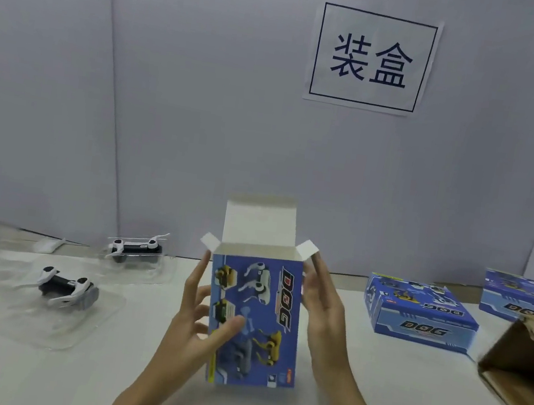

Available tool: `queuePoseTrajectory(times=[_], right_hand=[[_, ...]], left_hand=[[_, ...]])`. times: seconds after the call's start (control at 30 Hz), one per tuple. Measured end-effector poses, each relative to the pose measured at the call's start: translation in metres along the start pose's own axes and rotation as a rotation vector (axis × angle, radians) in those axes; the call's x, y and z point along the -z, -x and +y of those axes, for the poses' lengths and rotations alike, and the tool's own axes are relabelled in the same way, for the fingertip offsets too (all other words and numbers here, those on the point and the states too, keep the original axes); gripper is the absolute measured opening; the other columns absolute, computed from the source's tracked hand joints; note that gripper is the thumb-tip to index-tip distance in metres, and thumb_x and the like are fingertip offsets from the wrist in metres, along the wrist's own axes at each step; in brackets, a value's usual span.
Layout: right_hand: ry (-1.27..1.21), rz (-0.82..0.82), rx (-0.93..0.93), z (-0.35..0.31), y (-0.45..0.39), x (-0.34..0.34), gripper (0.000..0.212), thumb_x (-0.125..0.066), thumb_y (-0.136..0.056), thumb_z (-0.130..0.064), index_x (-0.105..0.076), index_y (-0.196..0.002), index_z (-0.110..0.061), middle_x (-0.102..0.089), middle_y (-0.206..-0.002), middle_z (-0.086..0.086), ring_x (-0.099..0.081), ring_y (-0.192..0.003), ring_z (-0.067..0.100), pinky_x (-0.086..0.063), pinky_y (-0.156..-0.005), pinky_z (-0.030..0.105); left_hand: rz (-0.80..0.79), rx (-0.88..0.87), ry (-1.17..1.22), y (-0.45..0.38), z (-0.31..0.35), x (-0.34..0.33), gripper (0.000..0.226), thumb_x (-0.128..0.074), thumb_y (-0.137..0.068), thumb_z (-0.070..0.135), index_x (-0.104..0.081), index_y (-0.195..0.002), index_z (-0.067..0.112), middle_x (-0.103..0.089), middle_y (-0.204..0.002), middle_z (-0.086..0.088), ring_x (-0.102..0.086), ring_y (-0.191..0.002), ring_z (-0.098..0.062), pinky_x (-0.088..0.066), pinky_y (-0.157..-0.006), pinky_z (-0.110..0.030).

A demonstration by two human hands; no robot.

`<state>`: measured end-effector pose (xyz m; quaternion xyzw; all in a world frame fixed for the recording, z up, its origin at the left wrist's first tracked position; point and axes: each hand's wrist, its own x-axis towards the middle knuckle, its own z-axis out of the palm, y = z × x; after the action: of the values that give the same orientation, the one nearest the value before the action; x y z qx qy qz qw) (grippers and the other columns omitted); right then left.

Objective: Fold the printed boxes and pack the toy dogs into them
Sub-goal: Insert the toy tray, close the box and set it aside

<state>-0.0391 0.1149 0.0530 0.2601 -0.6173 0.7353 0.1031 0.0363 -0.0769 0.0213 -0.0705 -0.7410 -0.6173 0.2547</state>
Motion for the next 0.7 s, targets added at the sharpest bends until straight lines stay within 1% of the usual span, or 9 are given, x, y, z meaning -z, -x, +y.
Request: queuePoseTrajectory(times=[0.07,0.13,0.17,0.3,0.37,0.43,0.5,0.6,0.7], right_hand=[[0.019,-0.046,-0.03,-0.002,0.004,-0.004,0.099,-0.064,-0.075,-0.084,-0.039,-0.156,-0.033,-0.069,-0.134,-0.007,-0.067,-0.124,0.019,-0.061,-0.093,0.043],[0.032,-0.057,-0.035,-0.004,0.008,-0.008,0.109,-0.067,-0.068,-0.087,-0.037,-0.157,-0.03,-0.071,-0.126,-0.012,-0.07,-0.117,0.017,-0.063,-0.082,0.032],[0.031,-0.055,-0.035,-0.004,0.009,-0.009,0.11,-0.067,-0.068,-0.087,-0.037,-0.157,-0.03,-0.071,-0.127,-0.012,-0.07,-0.118,0.017,-0.063,-0.082,0.031],[0.073,-0.068,0.03,-0.004,0.012,-0.014,0.099,-0.063,-0.078,-0.083,-0.029,-0.16,-0.039,-0.058,-0.147,-0.01,-0.059,-0.134,0.017,-0.058,-0.1,0.05],[0.104,-0.09,0.111,-0.003,0.013,-0.017,0.086,-0.06,-0.086,-0.076,-0.02,-0.159,-0.053,-0.046,-0.159,-0.011,-0.052,-0.142,0.019,-0.053,-0.105,0.055],[0.151,-0.089,0.179,-0.004,0.014,-0.018,0.08,-0.058,-0.091,-0.071,-0.012,-0.156,-0.061,-0.038,-0.162,-0.016,-0.052,-0.14,0.023,-0.052,-0.105,0.057],[0.182,-0.088,0.203,-0.001,0.014,-0.017,0.078,-0.057,-0.094,-0.069,-0.012,-0.157,-0.06,-0.042,-0.157,-0.021,-0.06,-0.131,0.026,-0.055,-0.1,0.057],[0.193,-0.105,0.197,0.002,0.015,-0.013,0.073,-0.057,-0.095,-0.067,-0.021,-0.157,-0.058,-0.049,-0.145,-0.027,-0.065,-0.124,0.025,-0.061,-0.092,0.053],[0.213,-0.127,0.166,0.003,0.016,-0.011,0.07,-0.056,-0.09,-0.074,-0.027,-0.152,-0.062,-0.043,-0.153,-0.027,-0.062,-0.129,0.018,-0.061,-0.093,0.052]], left_hand=[[-0.069,-0.009,-0.015,0.002,0.004,-0.005,0.116,-0.084,-0.063,0.075,-0.006,-0.149,0.073,-0.05,-0.135,0.042,-0.058,-0.126,0.006,-0.064,-0.078,-0.032],[-0.091,-0.016,-0.017,0.003,0.005,-0.006,0.116,-0.087,-0.061,0.074,-0.007,-0.145,0.077,-0.044,-0.132,0.052,-0.051,-0.124,0.02,-0.063,-0.078,-0.028],[-0.086,-0.018,-0.011,0.002,0.006,-0.005,0.116,-0.088,-0.06,0.073,-0.008,-0.144,0.078,-0.044,-0.131,0.052,-0.05,-0.122,0.021,-0.063,-0.078,-0.028],[-0.053,-0.039,-0.008,0.001,0.007,-0.002,0.122,-0.09,-0.059,0.069,-0.005,-0.146,0.076,-0.049,-0.135,0.042,-0.055,-0.127,0.009,-0.063,-0.085,-0.034],[-0.063,-0.051,-0.019,0.001,0.007,0.0,0.119,-0.09,-0.065,0.061,-0.004,-0.146,0.076,-0.05,-0.138,0.039,-0.055,-0.129,0.004,-0.062,-0.088,-0.033],[-0.09,-0.068,-0.037,0.002,0.009,0.001,0.114,-0.088,-0.074,0.047,-0.006,-0.147,0.075,-0.051,-0.142,0.034,-0.06,-0.128,-0.003,-0.062,-0.086,-0.03],[-0.108,-0.101,-0.067,0.002,0.009,0.003,0.11,-0.087,-0.079,0.038,-0.011,-0.151,0.07,-0.048,-0.147,0.028,-0.063,-0.128,-0.008,-0.062,-0.086,-0.029],[-0.112,-0.126,-0.115,0.003,0.008,0.005,0.114,-0.089,-0.079,0.036,-0.01,-0.156,0.064,-0.043,-0.151,0.023,-0.058,-0.133,-0.013,-0.06,-0.092,-0.029],[-0.121,-0.12,-0.149,0.003,0.005,0.007,0.117,-0.09,-0.075,0.041,-0.008,-0.155,0.064,-0.039,-0.153,0.026,-0.055,-0.136,-0.014,-0.059,-0.095,-0.027]])
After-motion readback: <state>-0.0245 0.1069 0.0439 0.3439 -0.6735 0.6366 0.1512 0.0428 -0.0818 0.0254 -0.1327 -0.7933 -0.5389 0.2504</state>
